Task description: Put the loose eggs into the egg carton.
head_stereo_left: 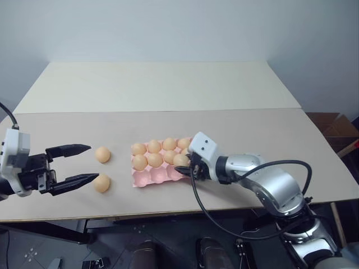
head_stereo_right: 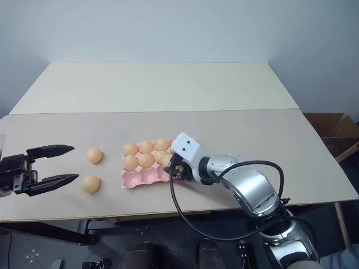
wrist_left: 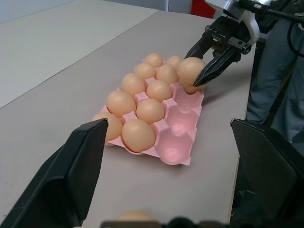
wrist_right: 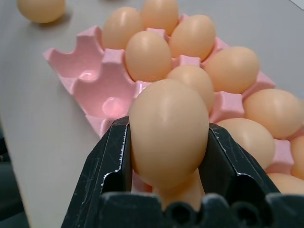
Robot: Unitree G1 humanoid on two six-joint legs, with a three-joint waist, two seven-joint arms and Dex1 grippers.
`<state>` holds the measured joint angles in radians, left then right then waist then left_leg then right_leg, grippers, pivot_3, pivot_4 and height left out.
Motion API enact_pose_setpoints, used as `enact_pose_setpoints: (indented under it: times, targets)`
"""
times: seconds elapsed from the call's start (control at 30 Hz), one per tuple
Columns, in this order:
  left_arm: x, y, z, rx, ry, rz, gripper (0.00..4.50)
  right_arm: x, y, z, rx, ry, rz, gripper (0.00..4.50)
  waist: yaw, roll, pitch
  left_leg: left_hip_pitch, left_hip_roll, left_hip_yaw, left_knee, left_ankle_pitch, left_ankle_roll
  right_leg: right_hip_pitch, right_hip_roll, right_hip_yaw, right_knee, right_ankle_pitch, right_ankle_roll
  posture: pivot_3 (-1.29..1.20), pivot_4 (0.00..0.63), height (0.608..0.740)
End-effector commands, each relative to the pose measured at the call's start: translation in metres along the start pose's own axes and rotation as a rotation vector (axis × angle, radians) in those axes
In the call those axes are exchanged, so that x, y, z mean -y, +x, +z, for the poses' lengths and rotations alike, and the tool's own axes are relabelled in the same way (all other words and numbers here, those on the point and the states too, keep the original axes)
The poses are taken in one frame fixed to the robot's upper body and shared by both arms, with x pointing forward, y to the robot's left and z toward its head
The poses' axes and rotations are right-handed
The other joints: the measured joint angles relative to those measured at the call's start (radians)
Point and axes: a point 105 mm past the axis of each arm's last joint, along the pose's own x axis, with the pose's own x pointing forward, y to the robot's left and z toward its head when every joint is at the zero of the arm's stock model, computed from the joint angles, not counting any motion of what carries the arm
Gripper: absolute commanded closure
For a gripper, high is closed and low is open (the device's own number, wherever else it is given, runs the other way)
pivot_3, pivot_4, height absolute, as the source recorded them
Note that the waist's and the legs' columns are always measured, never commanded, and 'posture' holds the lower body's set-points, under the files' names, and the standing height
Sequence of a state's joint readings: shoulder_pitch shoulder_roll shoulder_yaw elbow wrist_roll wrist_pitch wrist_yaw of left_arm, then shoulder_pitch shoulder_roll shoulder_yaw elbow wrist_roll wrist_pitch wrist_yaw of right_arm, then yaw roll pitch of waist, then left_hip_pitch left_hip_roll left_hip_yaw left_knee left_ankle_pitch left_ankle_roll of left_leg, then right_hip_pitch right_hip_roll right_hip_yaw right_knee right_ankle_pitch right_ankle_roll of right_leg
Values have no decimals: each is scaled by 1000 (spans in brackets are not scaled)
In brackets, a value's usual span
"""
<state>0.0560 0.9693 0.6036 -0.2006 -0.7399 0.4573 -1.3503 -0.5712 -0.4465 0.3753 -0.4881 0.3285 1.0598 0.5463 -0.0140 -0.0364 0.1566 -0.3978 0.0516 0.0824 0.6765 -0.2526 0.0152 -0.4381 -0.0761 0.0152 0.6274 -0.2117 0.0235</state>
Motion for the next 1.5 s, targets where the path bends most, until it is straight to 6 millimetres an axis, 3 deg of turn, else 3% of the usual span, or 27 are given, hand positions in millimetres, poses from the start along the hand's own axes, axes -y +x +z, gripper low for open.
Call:
enact_pose_setpoints:
  times: [0.03, 0.2, 0.37, 0.47, 0.53, 0.67, 0.8, 0.97, 1.13, 1.33, 1.5]
  targets:
    - [2, 0, 7, 8, 31, -7, 0, -3, 3, 13, 47, -46, 16, 1750, 0, 0, 0, 0, 0, 0, 0, 0, 0, 0, 0, 0, 1, 0, 0, 0, 150, 740]
    - [2, -1, 7, 7, 31, -1, 0, -3, -2, 22, 73, -59, 27, 12, -1, 0, 0, 0, 0, 0, 0, 0, 0, 0, 0, 0, 1, 0, 0, 0, 150, 740]
    - [2, -2, 6, 4, 30, 2, 0, 20, -34, 33, 115, -65, -47, 12, 3, 0, 0, 0, 0, 0, 0, 0, 0, 0, 0, 0, 0, 0, 0, 0, 150, 740]
    - [1, -7, 4, -4, 22, 16, 0, 44, -75, 30, 140, -65, -114, 12, 10, 0, 0, -1, 0, 0, 0, 0, 0, 0, -1, -1, -1, 0, 0, 0, 150, 740]
    - [-1, -11, 2, -9, 1, 40, 0, 54, -96, 24, 148, -77, -143, 12, 13, 0, 0, 0, -1, 0, 0, 0, 0, 1, -1, -1, -2, 0, 0, 0, 150, 740]
    - [-4, -22, -7, -14, -30, 90, 0, 73, -142, -6, 87, -153, -178, 12, 11, 0, 0, 0, 0, 0, -1, 0, 0, 1, 0, -1, -2, -1, 0, 0, 150, 740]
    - [-3, -27, -15, -27, -58, 114, 0, 82, -171, -27, 57, -162, -166, 12, 1, 0, 0, 2, 0, 1, 0, 0, 0, 2, 0, 0, -1, -3, 4, 0, 150, 740]
    - [-9, -27, -30, -87, -45, 196, 0, 83, -173, -35, 59, -154, -168, 12, -3, 0, 0, 9, 1, 1, -1, 0, 0, 7, 0, 1, -1, -8, -1, 0, 150, 740]
    - [-2, -25, -61, -305, -134, 255, 0, 77, -166, -31, 84, -157, -139, 12, 0, 0, 0, 8, 0, 1, -1, 0, 0, 7, -1, 1, -1, -8, -3, 0, 150, 740]
    - [-5, 0, -87, -374, -200, 396, 0, 74, -163, -24, 110, -166, -136, 12, 12, 0, 0, 8, 0, 1, -1, 0, 0, 7, -1, 1, -1, -8, -3, 0, 150, 740]
    - [-10, 17, -91, -330, -253, 461, 0, 70, -163, -20, 127, -171, -133, 12, 17, -1, 0, 8, 0, 1, -1, 0, 0, 8, -1, 1, -1, -3, -4, 0, 150, 740]
